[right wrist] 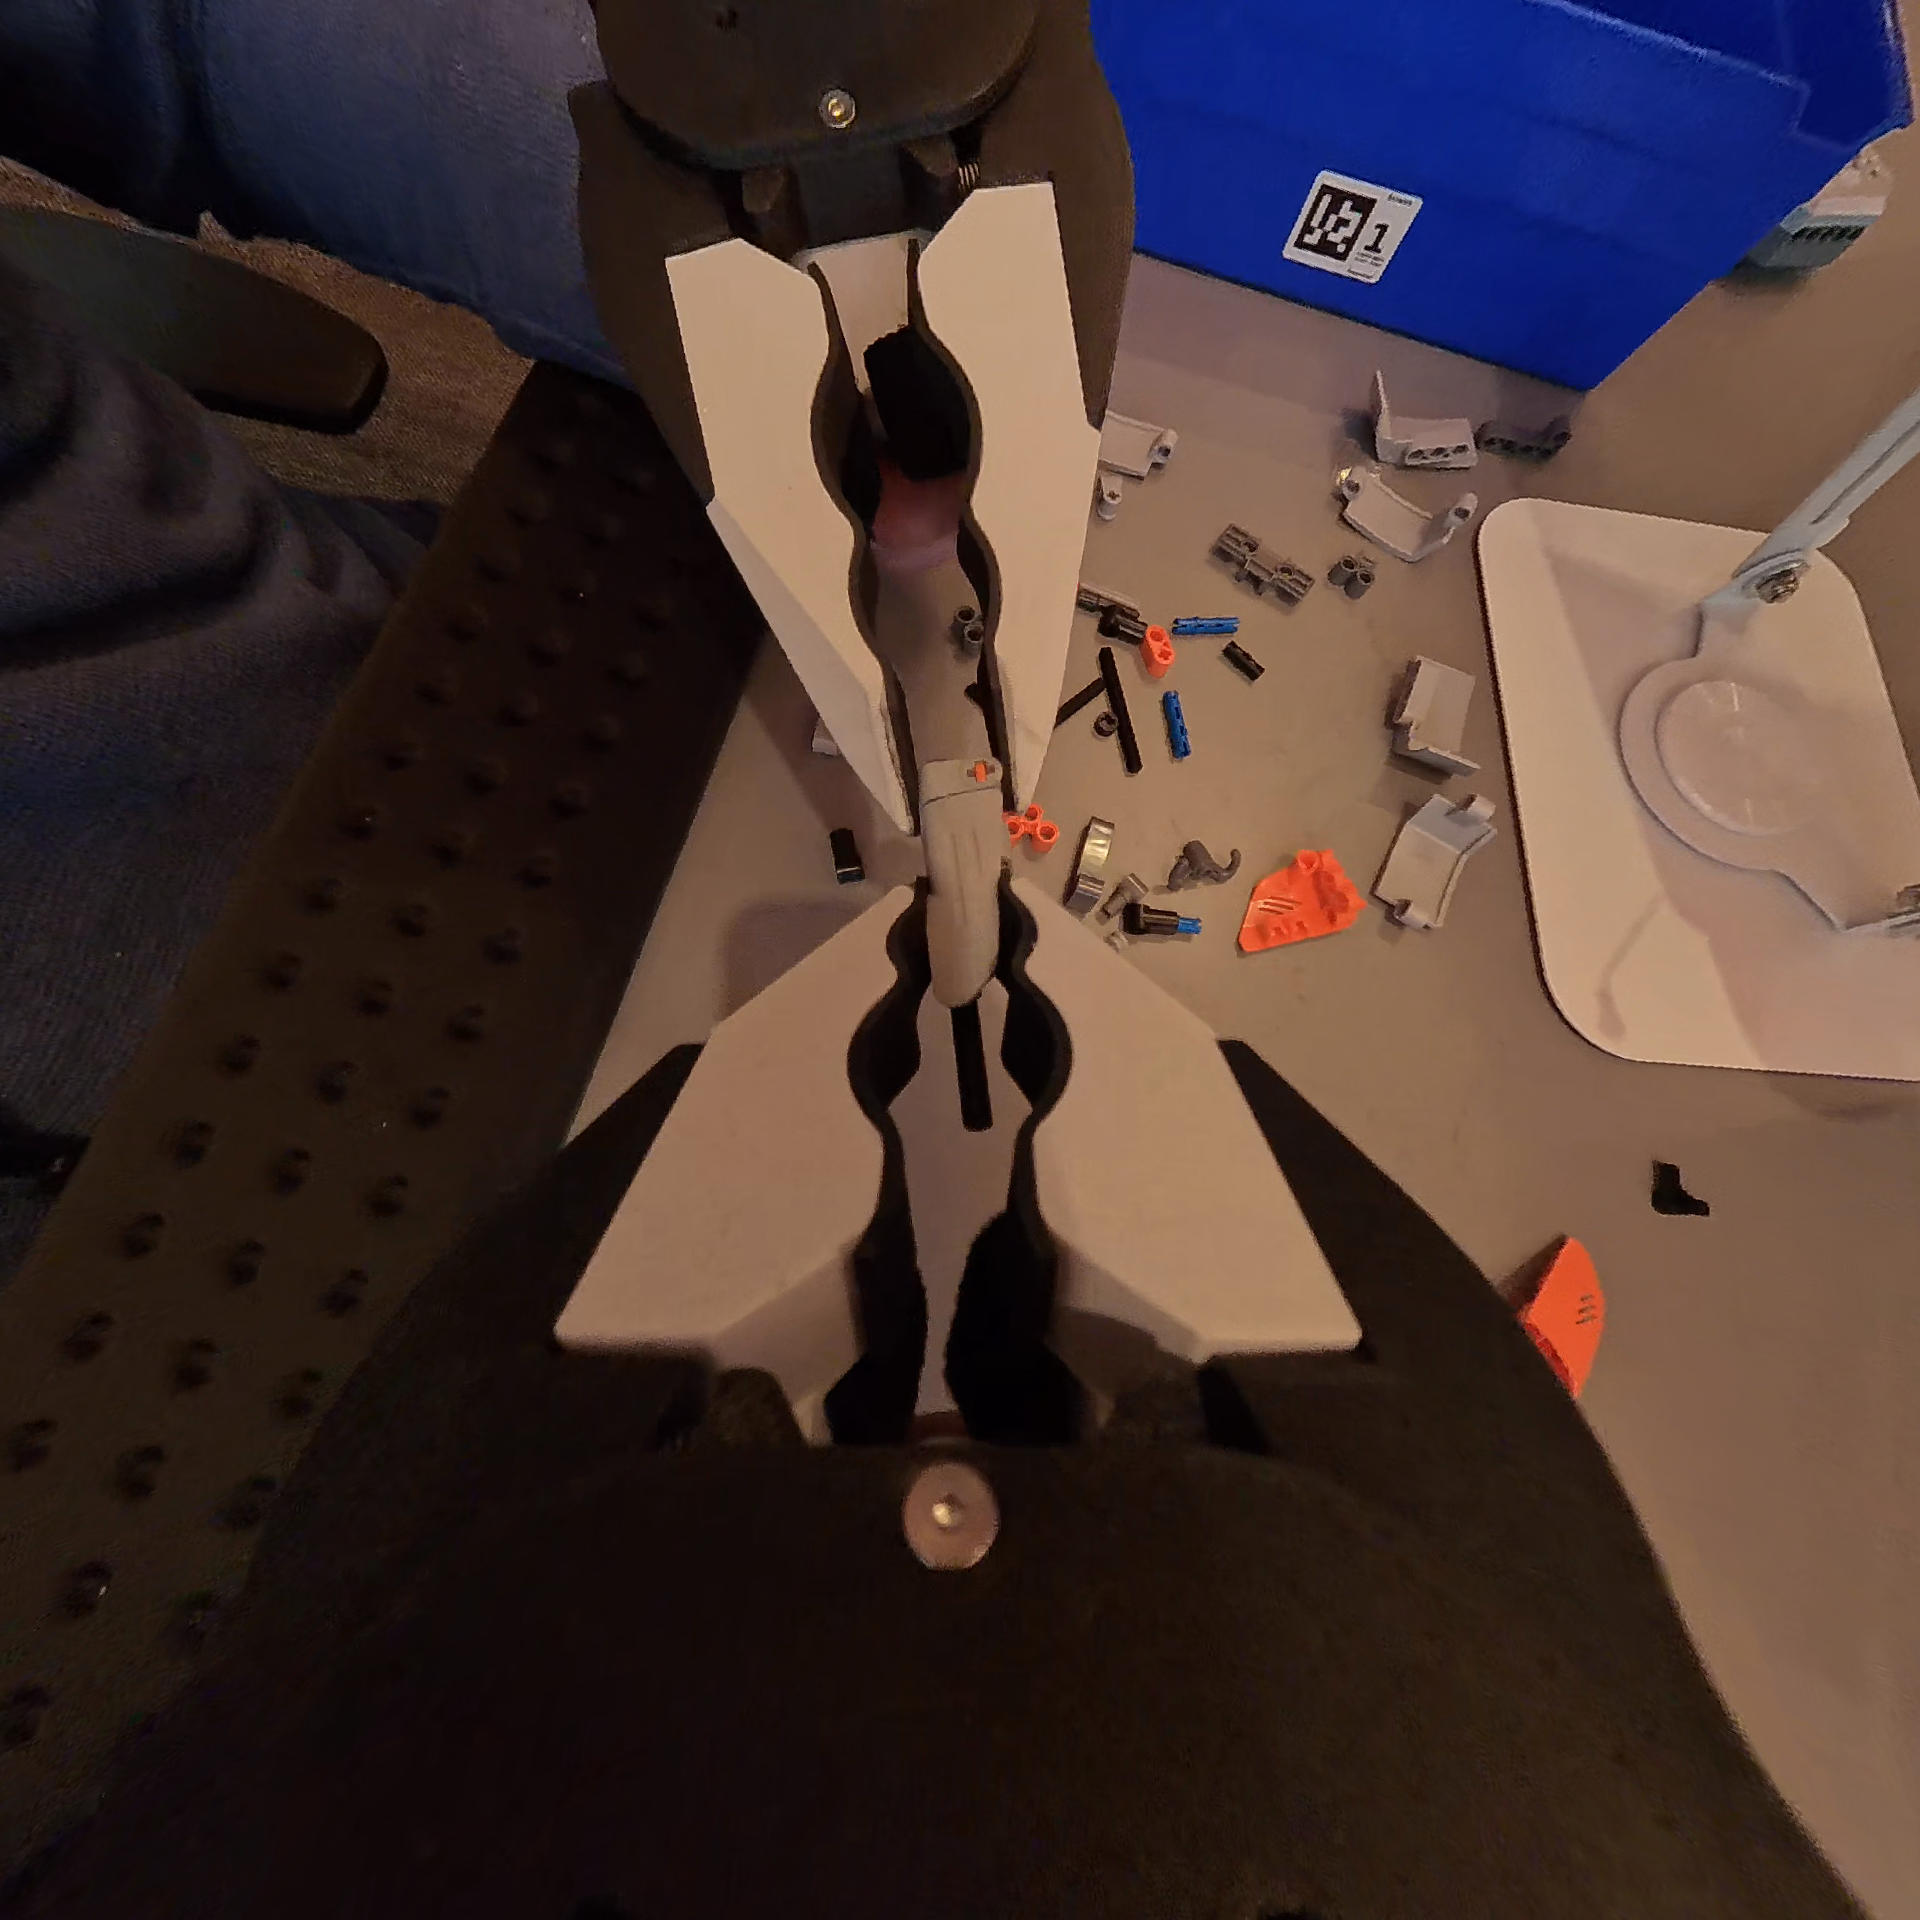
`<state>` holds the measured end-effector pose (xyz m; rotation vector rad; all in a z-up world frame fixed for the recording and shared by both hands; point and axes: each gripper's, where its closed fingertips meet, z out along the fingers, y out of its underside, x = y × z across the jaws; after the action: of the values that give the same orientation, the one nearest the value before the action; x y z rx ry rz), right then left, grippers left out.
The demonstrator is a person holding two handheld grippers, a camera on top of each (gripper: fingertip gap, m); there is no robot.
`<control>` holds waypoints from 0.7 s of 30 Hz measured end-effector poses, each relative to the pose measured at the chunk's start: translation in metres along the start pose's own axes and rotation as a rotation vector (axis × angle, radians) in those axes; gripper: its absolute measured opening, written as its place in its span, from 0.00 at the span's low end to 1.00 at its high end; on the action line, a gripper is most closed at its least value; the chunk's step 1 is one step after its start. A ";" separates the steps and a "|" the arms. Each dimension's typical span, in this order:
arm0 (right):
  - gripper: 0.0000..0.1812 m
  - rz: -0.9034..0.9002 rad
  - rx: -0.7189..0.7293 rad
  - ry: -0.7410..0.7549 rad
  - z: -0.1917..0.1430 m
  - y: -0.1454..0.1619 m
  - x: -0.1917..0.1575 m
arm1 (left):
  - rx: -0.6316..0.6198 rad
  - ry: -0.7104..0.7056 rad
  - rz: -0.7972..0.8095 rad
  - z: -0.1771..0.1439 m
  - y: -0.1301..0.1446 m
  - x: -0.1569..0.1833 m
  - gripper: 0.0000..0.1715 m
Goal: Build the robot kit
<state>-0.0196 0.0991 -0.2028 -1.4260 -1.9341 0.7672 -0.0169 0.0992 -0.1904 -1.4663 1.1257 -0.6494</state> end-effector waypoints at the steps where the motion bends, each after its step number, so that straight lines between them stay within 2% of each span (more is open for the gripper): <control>1: 0.04 -0.001 -0.001 0.002 0.000 0.000 0.000 | 0.002 -0.002 -0.006 0.000 0.000 -0.001 0.07; 12: 0.04 -0.018 -0.064 0.029 0.006 0.008 0.002 | -0.055 -0.051 0.044 0.004 0.008 -0.002 0.07; 15: 0.05 -0.014 -0.017 0.072 -0.001 -0.002 0.008 | -0.016 -0.058 0.021 0.000 -0.001 -0.006 0.07; 16: 0.06 -0.029 -0.021 0.100 -0.003 -0.003 0.011 | -0.008 -0.059 0.005 -0.001 -0.003 -0.008 0.07; 18: 0.14 -0.061 -0.030 0.156 -0.009 -0.002 0.018 | -0.008 -0.070 -0.011 -0.003 -0.003 -0.012 0.07; 21: 0.16 -0.125 -0.007 0.240 -0.019 -0.007 0.025 | 0.012 -0.050 -0.118 -0.007 -0.003 -0.019 0.07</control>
<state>-0.0157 0.1231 -0.1817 -1.3211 -1.8208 0.5074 -0.0298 0.1128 -0.1828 -1.5393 1.0015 -0.6960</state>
